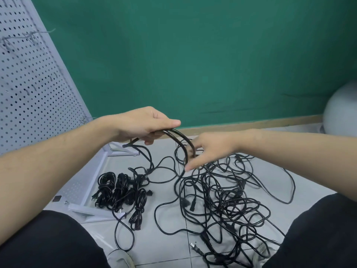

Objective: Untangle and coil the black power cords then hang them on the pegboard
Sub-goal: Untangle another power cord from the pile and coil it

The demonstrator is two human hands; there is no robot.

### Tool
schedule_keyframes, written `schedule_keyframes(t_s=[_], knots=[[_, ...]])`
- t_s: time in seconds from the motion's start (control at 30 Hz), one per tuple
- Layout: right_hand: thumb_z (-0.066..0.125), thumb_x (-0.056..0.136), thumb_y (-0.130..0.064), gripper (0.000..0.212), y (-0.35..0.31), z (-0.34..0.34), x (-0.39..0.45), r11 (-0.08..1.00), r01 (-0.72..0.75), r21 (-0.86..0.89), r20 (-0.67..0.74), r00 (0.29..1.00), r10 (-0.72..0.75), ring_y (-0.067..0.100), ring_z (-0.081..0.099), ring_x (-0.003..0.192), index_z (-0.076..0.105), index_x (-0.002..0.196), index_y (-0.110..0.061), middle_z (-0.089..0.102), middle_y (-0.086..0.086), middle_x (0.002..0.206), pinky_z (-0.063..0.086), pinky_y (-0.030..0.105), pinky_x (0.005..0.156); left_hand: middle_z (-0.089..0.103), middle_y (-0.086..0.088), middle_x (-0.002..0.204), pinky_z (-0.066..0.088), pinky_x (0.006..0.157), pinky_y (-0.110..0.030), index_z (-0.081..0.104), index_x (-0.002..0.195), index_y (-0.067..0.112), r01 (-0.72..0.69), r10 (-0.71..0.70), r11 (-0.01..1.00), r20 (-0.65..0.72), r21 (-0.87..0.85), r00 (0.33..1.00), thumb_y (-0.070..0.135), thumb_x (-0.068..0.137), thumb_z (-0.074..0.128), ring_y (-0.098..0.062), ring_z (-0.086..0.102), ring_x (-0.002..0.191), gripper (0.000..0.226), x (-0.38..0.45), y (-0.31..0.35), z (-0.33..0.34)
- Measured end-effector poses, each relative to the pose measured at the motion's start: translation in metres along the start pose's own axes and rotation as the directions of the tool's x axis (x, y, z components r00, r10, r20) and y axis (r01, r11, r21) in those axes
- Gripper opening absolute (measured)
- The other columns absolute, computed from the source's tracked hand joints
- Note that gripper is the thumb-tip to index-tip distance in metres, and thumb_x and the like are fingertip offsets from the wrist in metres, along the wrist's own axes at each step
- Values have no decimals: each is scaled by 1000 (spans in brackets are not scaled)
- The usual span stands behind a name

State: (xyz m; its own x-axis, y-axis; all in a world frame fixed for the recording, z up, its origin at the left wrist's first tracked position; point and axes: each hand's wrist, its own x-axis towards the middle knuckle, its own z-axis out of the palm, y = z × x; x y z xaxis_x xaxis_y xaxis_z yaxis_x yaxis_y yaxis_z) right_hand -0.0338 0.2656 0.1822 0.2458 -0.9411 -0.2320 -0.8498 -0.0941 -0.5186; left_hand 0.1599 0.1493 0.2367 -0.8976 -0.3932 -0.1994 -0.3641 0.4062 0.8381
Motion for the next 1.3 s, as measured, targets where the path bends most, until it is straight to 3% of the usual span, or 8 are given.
schedule_keyframes(t_s=[0.13, 0.3, 0.53, 0.63, 0.8, 0.87, 1.03, 1.3], knots=[[70, 87, -55, 44, 31, 4, 1, 989, -62, -132, 64, 995, 71, 22, 57, 73, 60, 83, -12, 66, 3, 78, 49, 36, 77, 26, 3, 48, 37, 49, -19, 40, 46, 24, 46, -45, 999, 99, -7, 994, 58, 72, 70, -14, 22, 44, 52, -8, -2, -18], [61, 100, -33, 33, 64, -16, -19, 931, -170, 322, -48, 979, 196, 18, 59, 67, 65, 77, -10, 61, 3, 68, 50, 38, 85, 49, -3, 55, 48, 58, -26, 54, 57, 16, 275, -344, 903, 173, 330, 923, 56, 77, 75, -16, 43, 48, 49, -16, -25, -28], [53, 104, -18, 24, 25, -23, -13, 879, -30, 477, -216, 965, 150, 16, 34, 58, 70, 88, -12, 40, 4, 67, 35, 27, 56, 75, -2, 113, 63, 81, -38, 61, 124, 29, 453, -587, 766, 210, 457, 782, 65, 84, 63, -17, 73, 80, 54, -21, -53, -26], [55, 103, -27, 23, -8, -21, -6, 900, 37, 434, -301, 948, 107, 16, 36, 55, 72, 93, -16, 43, 3, 64, 37, 24, 52, 66, 7, 136, 48, 110, -47, 56, 134, 34, 410, -474, 862, 191, 297, 859, 79, 84, 39, -11, 65, 120, 69, -17, -58, -16], [53, 104, -33, 23, -34, -16, 4, 957, 57, 286, -348, 936, 48, 17, 45, 46, 67, 93, -18, 55, -5, 53, 43, 23, 49, 72, -7, 84, 57, 92, -39, 64, 107, 13, 206, -212, 953, -2, -221, 977, 67, 99, 26, -24, 71, 86, 67, 5, -24, 12], [52, 104, -33, 23, -34, -14, 5, 971, 34, 238, -327, 944, 47, 15, 48, 44, 63, 92, -17, 59, -4, 54, 45, 24, 51, 48, -1, 64, 58, 75, -35, 65, 103, 10, 168, -171, 981, -25, -99, 985, 61, 102, 36, -20, 53, 60, 59, 7, -10, 17], [64, 97, -38, 29, -22, -7, 2, 967, -1, 253, -203, 978, 54, 15, 55, 53, 63, 81, -13, 62, -1, 56, 49, 27, 62, 32, 4, 58, 35, 57, -29, 65, 70, 17, 144, -87, 933, -183, 330, 979, 66, 93, 55, -19, 31, 61, 55, 7, 3, 19], [69, 94, -37, 34, 36, 4, -8, 975, -213, -67, 55, 975, 217, -3, 44, 49, 51, 71, -21, 61, -11, 65, 36, 19, 57, 19, -3, 58, 17, 57, -35, 28, 53, 23, -148, 132, 989, -341, -19, 931, 61, 65, 76, -22, 17, 57, 62, 1, 1, -4]])
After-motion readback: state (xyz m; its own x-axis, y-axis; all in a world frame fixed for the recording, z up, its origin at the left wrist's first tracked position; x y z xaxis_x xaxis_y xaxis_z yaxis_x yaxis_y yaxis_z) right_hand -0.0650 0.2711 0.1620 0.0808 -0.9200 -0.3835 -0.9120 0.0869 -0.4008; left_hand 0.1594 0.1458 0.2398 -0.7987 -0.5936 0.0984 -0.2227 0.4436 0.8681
